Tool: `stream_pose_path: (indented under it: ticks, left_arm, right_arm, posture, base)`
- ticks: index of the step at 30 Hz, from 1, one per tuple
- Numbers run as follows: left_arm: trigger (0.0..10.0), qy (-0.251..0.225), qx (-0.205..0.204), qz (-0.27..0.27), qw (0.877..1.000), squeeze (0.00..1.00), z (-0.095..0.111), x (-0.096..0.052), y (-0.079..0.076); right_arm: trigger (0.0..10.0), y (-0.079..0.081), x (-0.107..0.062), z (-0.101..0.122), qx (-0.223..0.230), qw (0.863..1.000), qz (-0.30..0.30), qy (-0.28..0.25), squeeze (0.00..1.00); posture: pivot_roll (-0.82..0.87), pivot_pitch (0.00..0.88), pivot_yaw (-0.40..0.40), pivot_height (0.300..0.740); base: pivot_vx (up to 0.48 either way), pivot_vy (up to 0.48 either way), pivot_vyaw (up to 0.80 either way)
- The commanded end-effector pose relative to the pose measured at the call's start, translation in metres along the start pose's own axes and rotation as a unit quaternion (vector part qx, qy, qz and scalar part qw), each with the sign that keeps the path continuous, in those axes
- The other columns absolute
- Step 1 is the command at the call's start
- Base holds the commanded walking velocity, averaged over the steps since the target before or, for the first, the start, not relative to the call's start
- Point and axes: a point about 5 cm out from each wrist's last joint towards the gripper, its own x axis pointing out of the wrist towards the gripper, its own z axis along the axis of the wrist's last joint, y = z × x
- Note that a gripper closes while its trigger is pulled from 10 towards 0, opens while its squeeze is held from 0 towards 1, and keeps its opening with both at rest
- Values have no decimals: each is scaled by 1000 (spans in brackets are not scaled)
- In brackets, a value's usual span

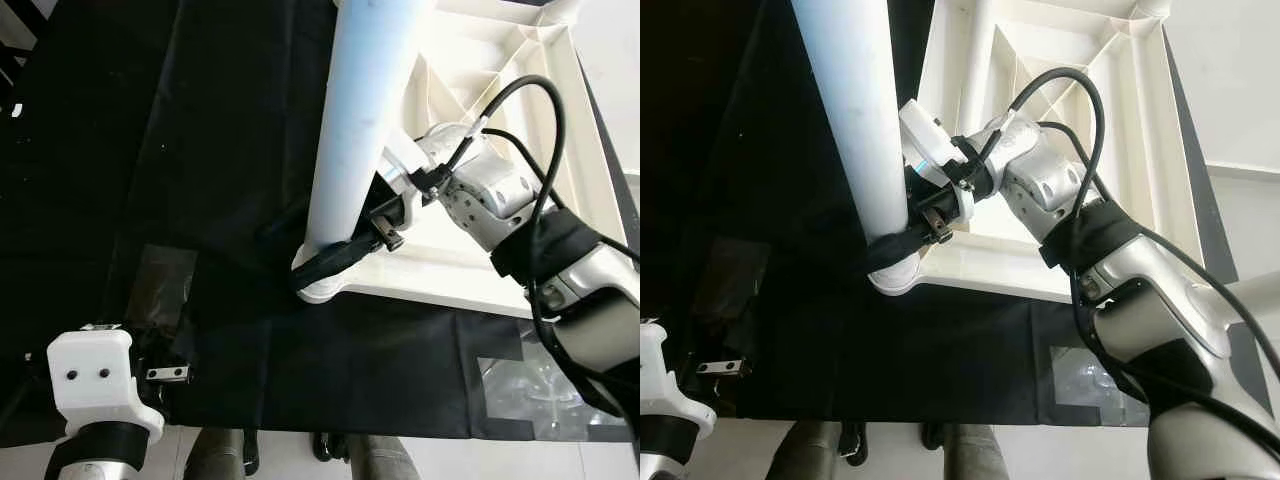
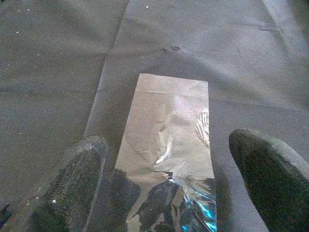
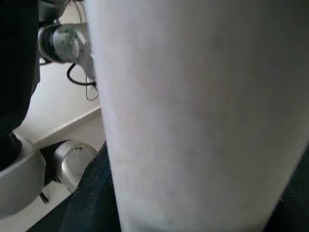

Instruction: Building children table

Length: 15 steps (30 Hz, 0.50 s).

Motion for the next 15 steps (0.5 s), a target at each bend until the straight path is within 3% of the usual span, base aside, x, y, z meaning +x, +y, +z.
stream_pose_path:
  ticks: [1, 15]
  left_arm:
    - [10000, 20, -4, 5, 1000, 0, -6, -2, 1]
    - [10000, 18, -4, 7, 1000, 0, -6, 0, 2]
  right_arm:
    - [10000, 14, 10, -37, 68, 996, 32, 44, 0]
    - [10000, 21, 12, -36, 91, 995, 20, -30, 0]
  posture:
    - [76, 400, -110, 740]
    - [81, 401, -107, 740]
  base:
    - [0, 0, 0]
    - [0, 0, 0]
